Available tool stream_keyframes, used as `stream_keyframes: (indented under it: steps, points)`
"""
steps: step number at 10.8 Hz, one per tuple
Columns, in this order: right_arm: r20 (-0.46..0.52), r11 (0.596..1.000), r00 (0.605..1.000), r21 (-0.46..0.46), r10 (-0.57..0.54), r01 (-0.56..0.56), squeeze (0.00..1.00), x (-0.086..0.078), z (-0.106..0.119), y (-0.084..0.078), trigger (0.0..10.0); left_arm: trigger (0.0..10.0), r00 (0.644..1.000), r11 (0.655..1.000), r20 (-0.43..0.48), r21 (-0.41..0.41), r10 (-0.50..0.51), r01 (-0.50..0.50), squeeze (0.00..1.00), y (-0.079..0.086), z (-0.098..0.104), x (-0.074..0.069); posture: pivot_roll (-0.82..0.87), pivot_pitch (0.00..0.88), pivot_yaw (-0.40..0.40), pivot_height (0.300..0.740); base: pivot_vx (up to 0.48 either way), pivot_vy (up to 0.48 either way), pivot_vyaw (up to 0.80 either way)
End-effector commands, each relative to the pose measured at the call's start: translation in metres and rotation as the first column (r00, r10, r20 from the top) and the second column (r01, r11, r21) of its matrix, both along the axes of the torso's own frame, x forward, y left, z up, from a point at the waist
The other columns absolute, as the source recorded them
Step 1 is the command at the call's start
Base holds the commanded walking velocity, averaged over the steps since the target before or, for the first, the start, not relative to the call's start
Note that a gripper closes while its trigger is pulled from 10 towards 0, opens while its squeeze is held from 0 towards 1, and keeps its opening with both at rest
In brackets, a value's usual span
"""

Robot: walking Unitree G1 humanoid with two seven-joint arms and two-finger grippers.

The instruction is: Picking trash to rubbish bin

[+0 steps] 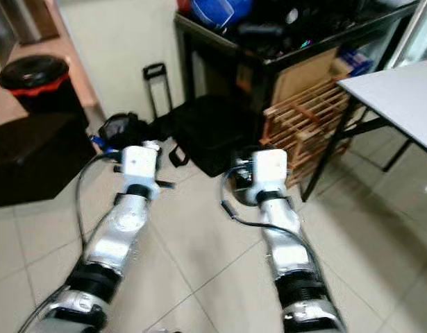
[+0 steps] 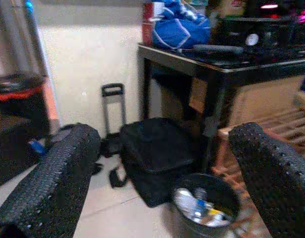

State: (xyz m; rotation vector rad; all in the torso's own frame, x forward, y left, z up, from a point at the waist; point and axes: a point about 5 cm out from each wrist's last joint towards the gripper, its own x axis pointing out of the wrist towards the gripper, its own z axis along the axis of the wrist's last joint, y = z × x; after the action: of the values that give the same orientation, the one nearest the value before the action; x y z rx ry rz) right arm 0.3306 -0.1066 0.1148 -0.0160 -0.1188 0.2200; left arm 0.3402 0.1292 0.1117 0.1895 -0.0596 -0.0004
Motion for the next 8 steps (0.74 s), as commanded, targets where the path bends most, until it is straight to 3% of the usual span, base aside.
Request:
stream_keyframes:
  steps: [1, 3, 4, 8]
  points:
    - [-0.016, 1.000, 0.999, -0.002, -0.030, 0.030, 0.00, 0.0005, -0.0023, -0.0121, 10.0, 10.0, 0.999, 0.999, -0.005, -0.011, -0.031, 0.031, 0.00, -0.0111, 0.0011, 0.0007, -0.02, 0.057, 0.038, 0.740, 0.450, 0.000, 0.00]
    - [-0.029, 1.000, 0.999, 0.009, -0.022, 0.022, 0.00, 0.0008, -0.0033, -0.0106, 10.0, 10.0, 0.999, 0.999, -0.009, -0.008, -0.032, 0.032, 0.00, -0.0111, 0.0005, 0.0008, -0.03, 0.052, 0.039, 0.740, 0.458, 0.000, 0.00]
    - [-0.032, 1.000, 0.999, 0.009, -0.019, 0.019, 0.00, 0.0009, -0.0037, -0.0096, 10.0, 10.0, 0.999, 0.999, -0.010, -0.007, -0.033, 0.033, 0.00, -0.0112, 0.0004, 0.0011, -0.03, 0.049, 0.041, 0.740, 0.458, 0.000, -0.80]
    - [-0.023, 1.000, 1.000, -0.003, -0.017, 0.017, 0.00, 0.0005, -0.0032, -0.0095, 10.0, 10.0, 0.999, 0.999, -0.011, -0.005, -0.037, 0.037, 0.00, -0.0119, 0.0011, 0.0016, -0.02, 0.055, 0.040, 0.740, 0.458, 0.000, 0.00]
